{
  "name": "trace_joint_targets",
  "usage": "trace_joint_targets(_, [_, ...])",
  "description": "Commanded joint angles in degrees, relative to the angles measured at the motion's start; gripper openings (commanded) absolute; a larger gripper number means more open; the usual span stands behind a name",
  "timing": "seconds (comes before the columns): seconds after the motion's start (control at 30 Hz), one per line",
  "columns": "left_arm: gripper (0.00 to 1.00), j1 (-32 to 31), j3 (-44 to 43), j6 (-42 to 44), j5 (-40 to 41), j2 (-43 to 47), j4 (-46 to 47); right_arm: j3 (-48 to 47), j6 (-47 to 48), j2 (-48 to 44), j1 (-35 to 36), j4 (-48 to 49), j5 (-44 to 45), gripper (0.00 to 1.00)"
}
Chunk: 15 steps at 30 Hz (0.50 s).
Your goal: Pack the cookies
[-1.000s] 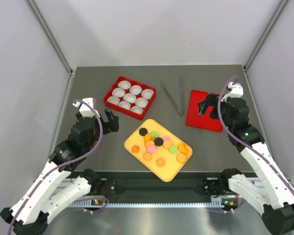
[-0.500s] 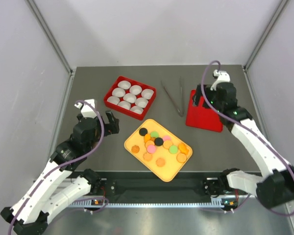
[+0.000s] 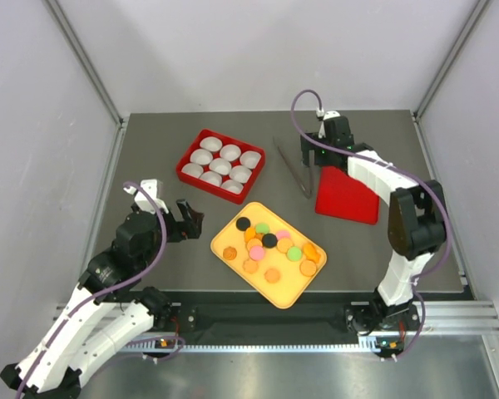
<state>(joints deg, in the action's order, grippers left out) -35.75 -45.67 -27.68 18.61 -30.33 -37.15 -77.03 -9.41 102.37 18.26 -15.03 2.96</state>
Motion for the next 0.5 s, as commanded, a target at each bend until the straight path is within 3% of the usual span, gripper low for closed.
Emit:
trace_joint_targets(0.0, [0.98, 0.0, 0.3, -0.3, -0.9, 0.4, 1.1, -4.7, 2.6, 2.1, 1.4, 0.4, -0.5, 1.0])
trace_joint_targets(0.47, [0.98, -0.1, 0.5, -0.2, -0.5, -0.5, 1.1, -10.2, 4.0, 12.1, 5.5, -3.1, 2.7, 0.96])
